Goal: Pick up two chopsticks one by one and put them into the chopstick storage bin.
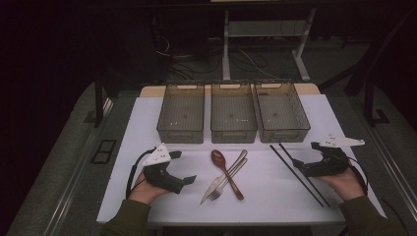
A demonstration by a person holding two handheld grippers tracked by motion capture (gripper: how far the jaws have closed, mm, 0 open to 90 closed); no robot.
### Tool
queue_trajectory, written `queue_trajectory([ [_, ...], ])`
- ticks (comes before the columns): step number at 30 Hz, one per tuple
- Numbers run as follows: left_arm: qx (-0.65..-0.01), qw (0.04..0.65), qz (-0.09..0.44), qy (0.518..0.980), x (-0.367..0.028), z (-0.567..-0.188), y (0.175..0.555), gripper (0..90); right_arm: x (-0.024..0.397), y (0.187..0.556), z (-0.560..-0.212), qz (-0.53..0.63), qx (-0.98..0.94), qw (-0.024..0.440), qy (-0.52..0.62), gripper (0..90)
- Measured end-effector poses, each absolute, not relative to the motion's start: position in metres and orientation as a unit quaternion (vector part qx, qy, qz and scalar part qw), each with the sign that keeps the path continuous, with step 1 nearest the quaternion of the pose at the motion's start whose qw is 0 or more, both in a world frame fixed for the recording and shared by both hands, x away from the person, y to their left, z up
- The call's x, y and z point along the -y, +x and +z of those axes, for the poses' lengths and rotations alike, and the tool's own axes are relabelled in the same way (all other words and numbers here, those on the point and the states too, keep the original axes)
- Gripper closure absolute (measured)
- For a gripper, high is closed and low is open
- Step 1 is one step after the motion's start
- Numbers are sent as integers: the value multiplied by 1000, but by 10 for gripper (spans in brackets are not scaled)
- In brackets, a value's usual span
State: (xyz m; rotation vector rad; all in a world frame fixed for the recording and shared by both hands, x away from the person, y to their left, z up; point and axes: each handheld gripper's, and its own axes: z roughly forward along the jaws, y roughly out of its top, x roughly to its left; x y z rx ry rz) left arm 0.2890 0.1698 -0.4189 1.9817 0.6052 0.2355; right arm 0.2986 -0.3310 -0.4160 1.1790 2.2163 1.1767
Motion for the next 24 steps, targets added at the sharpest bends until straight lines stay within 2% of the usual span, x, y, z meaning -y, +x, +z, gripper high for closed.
queue_trajectory([
  [8, -251, 501, 98, 822, -170, -419, 289, 0, 336, 302, -422, 390, -788, 180, 440, 68],
  [10, -250, 501, 98, 823, -170, -419, 289, 0, 338, 302, -423, 384, -791, 175, 442, 159],
  [12, -250, 500, 98, 823, -170, -419, 289, 0, 339, 302, -425, 382, -793, 170, 443, 162],
  [18, -250, 500, 98, 823, -170, -419, 289, 0, 339, 302, -428, 372, -803, 154, 439, 324],
  [23, -250, 501, 99, 822, -170, -419, 289, 0, 338, 301, -431, 366, -810, 149, 433, 406],
  [24, -251, 502, 98, 822, -170, -419, 289, 0, 337, 300, -431, 362, -812, 146, 433, 454],
])
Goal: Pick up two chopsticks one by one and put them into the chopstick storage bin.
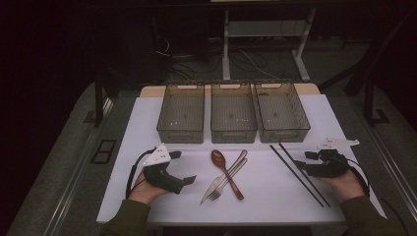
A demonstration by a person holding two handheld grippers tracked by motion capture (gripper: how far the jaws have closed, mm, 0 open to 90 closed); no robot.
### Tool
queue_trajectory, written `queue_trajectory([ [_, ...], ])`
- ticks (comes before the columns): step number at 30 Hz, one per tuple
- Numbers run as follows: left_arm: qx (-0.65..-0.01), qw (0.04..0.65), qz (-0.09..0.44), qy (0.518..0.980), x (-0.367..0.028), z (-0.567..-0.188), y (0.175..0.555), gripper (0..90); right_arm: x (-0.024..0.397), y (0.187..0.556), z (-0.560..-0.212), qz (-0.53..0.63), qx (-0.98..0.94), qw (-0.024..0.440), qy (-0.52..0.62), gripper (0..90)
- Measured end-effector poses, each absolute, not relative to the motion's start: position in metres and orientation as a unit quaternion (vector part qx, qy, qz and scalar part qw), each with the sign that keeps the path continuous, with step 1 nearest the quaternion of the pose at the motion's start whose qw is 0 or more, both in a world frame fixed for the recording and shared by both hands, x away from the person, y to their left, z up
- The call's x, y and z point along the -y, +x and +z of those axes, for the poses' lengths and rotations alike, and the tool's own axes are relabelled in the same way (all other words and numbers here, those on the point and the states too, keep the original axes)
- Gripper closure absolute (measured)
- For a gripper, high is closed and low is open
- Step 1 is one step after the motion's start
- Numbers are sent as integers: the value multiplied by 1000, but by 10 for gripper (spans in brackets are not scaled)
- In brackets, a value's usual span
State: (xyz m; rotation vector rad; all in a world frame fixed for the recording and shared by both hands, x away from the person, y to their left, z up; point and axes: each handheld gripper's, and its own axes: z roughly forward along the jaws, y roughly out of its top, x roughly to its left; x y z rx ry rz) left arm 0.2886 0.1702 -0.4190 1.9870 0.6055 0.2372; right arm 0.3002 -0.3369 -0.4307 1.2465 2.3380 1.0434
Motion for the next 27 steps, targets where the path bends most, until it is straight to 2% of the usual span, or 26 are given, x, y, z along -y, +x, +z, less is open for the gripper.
queue_trajectory([
  [14, -250, 501, 98, 823, -170, -419, 288, 0, 332, 300, -438, 318, -836, 125, 429, 702],
  [27, -250, 500, 97, 824, -170, -419, 288, 0, 330, 301, -441, 300, -843, 122, 430, 774],
])
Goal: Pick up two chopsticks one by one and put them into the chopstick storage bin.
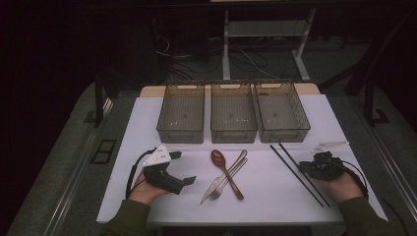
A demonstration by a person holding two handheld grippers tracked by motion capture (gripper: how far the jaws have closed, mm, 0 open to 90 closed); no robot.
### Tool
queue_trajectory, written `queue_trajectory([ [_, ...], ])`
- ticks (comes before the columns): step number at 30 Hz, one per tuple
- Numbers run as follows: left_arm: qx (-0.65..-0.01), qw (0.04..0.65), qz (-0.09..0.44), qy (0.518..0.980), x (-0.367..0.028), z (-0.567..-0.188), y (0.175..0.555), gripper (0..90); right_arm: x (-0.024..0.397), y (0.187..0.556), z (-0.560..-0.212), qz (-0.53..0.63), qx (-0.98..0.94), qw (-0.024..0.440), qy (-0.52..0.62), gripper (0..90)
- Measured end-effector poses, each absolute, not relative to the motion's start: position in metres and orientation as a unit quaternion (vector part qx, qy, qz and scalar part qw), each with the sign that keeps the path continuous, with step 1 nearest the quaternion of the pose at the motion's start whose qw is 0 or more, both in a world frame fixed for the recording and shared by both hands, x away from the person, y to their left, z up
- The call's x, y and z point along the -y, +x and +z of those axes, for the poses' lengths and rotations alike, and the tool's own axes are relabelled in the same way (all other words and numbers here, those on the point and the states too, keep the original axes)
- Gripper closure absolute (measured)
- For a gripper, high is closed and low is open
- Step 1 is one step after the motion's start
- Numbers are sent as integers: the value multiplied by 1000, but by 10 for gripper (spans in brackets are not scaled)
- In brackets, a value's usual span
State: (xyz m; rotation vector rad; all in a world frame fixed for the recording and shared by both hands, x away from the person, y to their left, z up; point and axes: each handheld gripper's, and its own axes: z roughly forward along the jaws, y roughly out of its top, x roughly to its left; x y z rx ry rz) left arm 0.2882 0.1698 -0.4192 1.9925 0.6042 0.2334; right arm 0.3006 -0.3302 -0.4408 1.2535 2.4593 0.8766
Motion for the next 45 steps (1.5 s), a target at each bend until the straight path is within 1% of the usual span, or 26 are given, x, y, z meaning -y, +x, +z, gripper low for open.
queue_trajectory([
  [8, -249, 499, 96, 825, -170, -419, 288, 0, 327, 300, -442, 290, -847, 124, 428, 787],
  [15, -247, 497, 96, 826, -169, -419, 288, 0, 324, 299, -441, 281, -848, 130, 431, 819],
  [27, -247, 498, 97, 825, -169, -419, 288, 0, 324, 300, -440, 277, -845, 125, 441, 840],
  [40, -245, 496, 98, 827, -168, -420, 288, 0, 320, 296, -442, 268, -849, 145, 432, 835],
  [45, -245, 496, 98, 827, -167, -420, 287, 0, 320, 295, -442, 268, -848, 151, 432, 848],
])
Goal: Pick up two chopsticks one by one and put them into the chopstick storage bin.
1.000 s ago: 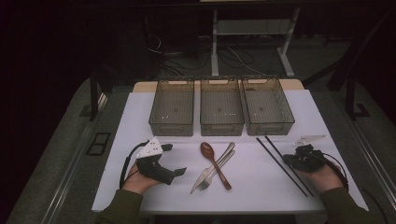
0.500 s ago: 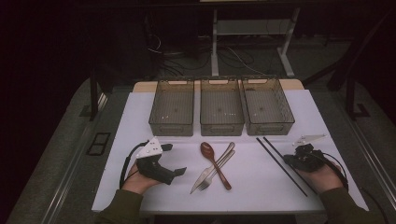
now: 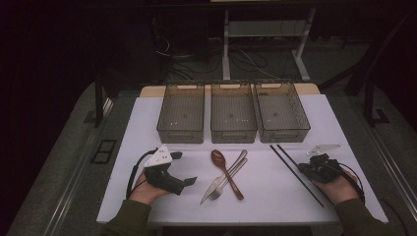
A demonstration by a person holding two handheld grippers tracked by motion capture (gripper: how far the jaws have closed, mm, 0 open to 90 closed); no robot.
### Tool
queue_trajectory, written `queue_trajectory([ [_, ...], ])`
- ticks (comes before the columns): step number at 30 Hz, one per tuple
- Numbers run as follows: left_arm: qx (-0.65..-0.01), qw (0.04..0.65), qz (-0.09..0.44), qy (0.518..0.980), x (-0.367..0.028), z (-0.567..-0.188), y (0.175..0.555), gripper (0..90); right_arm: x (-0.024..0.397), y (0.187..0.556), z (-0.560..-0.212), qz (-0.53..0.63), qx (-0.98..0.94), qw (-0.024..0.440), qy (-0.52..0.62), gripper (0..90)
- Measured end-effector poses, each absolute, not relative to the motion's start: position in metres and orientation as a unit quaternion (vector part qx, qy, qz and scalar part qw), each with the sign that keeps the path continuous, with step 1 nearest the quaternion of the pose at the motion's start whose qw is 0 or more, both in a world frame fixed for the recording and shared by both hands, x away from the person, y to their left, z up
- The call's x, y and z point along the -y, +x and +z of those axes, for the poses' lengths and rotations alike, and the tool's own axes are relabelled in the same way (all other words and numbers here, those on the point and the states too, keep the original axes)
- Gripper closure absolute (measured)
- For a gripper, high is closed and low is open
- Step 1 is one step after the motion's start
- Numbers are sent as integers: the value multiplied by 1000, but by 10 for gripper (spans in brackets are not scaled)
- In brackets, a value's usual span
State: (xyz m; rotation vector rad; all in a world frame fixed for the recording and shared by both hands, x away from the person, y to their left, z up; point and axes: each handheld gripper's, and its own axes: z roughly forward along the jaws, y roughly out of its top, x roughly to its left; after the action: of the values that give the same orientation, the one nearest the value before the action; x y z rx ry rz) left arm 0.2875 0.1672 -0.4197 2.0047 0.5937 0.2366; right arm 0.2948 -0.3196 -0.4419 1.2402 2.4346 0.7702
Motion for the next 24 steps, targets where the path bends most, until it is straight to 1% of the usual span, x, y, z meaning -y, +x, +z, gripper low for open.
queue_trajectory([
  [7, -246, 498, 100, 825, -168, -420, 288, 0, 322, 296, -440, 281, -844, 139, 435, 853],
  [17, -245, 497, 98, 827, -168, -420, 288, 0, 329, 295, -430, 307, -839, 136, 429, 852],
  [24, -245, 497, 97, 827, -167, -420, 288, 0, 329, 296, -419, 328, -839, 117, 418, 852],
])
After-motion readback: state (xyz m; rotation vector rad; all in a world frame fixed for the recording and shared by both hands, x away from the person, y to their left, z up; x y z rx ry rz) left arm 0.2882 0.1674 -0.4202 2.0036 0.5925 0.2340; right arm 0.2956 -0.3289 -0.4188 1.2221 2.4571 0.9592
